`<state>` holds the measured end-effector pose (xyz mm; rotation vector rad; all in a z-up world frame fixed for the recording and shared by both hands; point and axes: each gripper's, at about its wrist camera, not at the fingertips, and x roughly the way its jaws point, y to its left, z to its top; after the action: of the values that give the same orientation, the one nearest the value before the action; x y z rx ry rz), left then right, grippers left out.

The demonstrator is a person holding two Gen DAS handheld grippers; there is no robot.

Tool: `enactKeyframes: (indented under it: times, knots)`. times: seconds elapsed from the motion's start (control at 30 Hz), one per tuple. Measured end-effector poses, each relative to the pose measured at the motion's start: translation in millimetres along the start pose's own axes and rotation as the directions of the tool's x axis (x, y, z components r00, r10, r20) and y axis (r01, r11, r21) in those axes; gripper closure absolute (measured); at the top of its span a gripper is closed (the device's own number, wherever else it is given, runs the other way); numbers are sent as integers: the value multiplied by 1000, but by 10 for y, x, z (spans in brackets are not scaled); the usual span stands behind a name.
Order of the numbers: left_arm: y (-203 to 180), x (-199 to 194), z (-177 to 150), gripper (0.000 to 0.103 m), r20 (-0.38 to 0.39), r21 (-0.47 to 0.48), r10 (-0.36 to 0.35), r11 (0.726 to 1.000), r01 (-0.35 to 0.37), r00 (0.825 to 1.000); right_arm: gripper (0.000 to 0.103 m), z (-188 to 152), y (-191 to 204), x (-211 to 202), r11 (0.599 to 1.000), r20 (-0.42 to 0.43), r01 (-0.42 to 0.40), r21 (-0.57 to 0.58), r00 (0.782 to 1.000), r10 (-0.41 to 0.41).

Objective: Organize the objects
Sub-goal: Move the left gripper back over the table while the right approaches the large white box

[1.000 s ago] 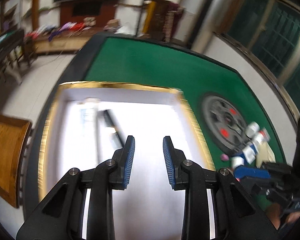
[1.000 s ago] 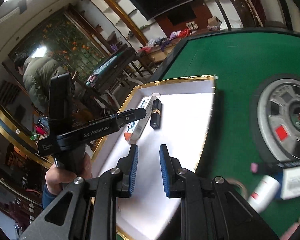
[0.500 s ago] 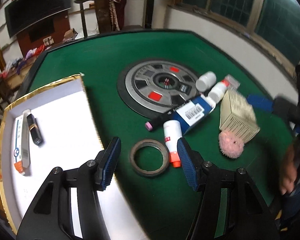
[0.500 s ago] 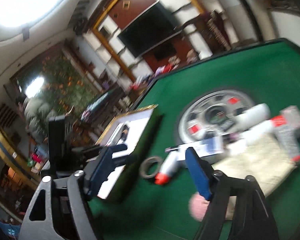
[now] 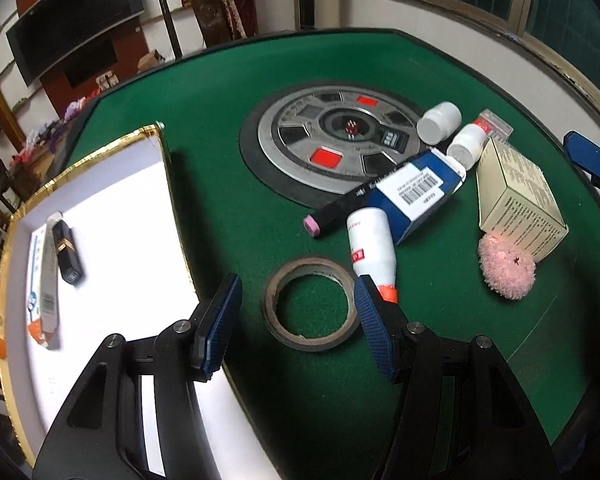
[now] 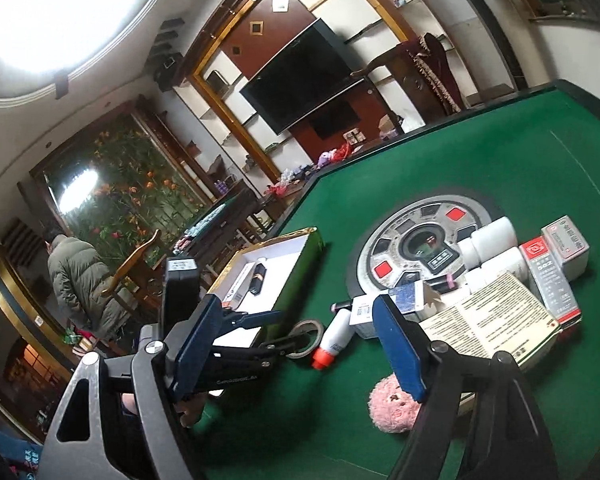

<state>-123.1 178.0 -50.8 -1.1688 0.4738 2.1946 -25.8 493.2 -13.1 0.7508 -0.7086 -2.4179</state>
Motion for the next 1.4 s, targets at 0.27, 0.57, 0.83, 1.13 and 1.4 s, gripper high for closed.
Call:
enactKeyframes:
  times: [0.27,0.57,0.83,1.13,1.4]
  knots:
    - [-58,79,-5,42,-31,13,-16,1000,16,999,25,-28,43,-8,999,-12,-37,4,999,37]
    - [-164,166,18,39,-71,4,77,997,-77,994,25,-21,39,-54,999,5,-38,10,999,38]
    - [-377,171,-80,43,-54,57,91,994,-88,994,25,76,76,-290,992,77,111,-64,991,-106]
    - [-396,132,-127,42,-36,52,57,997,-55,998,22,58,-350,-309,970,-39,242,-6,970,-242]
    - [-315,145,-124,42,-42,26,11,1000,-9,999,22,-163,-775,-242,916,-226,274,293,951,-212]
